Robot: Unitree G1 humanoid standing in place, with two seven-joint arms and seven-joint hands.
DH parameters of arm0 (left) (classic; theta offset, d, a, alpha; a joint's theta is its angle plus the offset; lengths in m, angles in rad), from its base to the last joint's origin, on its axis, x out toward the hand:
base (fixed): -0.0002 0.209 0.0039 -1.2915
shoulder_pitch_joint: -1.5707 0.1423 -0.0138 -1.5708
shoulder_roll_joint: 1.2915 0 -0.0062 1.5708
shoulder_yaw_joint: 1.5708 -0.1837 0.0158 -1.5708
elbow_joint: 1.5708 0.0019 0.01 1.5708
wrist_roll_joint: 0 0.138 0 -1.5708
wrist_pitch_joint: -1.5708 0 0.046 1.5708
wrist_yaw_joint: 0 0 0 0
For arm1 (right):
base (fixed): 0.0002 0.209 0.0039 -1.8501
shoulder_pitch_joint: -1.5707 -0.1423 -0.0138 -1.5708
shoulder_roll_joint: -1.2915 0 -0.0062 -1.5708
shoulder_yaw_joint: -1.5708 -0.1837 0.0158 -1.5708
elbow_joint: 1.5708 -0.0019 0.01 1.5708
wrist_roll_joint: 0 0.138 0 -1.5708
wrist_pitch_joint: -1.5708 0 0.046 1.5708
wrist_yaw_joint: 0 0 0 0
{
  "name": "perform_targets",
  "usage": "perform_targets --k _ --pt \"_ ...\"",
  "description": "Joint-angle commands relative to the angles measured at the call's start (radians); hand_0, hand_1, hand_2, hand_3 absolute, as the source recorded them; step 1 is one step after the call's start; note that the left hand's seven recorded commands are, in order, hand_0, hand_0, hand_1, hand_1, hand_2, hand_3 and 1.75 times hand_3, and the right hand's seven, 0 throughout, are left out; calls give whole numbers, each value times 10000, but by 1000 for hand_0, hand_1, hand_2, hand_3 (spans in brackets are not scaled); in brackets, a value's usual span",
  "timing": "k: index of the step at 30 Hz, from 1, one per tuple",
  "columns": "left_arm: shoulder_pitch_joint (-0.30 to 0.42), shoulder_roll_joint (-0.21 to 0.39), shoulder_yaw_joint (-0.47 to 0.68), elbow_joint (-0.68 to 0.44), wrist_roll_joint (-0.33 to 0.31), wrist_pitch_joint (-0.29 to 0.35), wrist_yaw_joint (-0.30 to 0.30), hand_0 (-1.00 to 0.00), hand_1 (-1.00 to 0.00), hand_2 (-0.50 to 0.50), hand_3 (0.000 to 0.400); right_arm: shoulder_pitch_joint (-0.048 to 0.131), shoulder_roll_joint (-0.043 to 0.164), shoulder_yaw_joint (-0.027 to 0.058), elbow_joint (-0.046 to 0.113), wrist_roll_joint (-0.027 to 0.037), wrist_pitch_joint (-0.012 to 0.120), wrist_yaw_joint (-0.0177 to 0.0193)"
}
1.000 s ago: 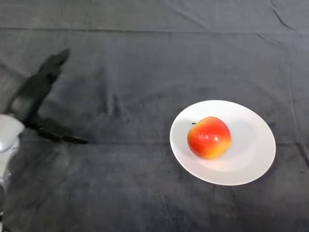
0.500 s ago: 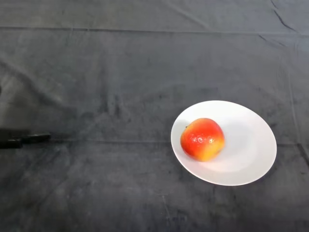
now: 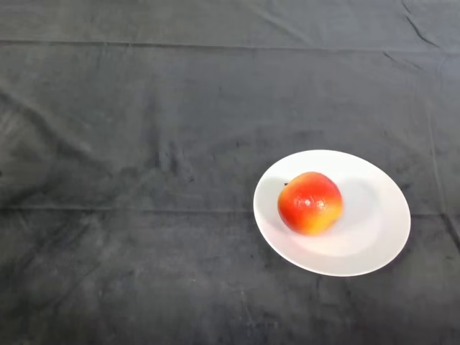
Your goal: Move the apple to the plate
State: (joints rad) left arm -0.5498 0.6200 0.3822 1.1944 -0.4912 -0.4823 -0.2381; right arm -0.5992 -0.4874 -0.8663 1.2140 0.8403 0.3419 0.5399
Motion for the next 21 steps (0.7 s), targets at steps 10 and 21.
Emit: perform_targets --k 10,21 --pt "722 933 861 369 -431 264 456 0 0 0 0 -7 -169 -154 -5 2 -20 -36" --pt "699 837 1051 336 -278 454 1122 0 0 0 0 -9 -171 -156 1 2 -20 -34"
